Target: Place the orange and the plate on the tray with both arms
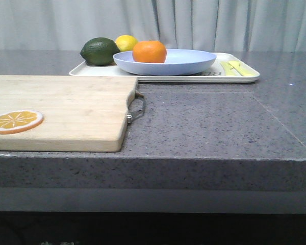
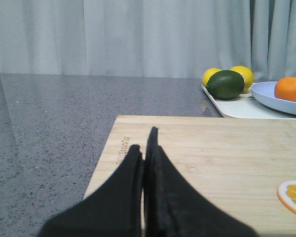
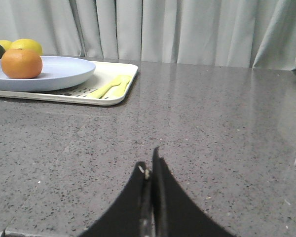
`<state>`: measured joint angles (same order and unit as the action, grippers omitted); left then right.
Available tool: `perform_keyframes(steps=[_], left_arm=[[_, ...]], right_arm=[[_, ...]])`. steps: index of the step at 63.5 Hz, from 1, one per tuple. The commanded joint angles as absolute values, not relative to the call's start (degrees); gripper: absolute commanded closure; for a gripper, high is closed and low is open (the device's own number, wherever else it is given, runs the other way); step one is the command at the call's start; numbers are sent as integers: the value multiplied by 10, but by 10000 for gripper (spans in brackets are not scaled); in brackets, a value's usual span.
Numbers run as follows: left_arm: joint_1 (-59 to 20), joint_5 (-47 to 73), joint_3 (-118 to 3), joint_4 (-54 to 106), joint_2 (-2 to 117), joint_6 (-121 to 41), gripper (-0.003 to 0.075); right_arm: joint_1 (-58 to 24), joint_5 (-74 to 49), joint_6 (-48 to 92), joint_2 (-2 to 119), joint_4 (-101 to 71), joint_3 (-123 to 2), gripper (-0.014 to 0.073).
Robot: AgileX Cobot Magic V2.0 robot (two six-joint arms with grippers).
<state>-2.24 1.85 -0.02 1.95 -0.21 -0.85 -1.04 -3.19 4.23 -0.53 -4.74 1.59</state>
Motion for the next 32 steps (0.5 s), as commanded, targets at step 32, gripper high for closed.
perform_keyframes(steps=[32], left_arm=[[-21,-30,3,23,-14,-6,738]], right_arm=[[23,19,46,-18,-41,13,660]])
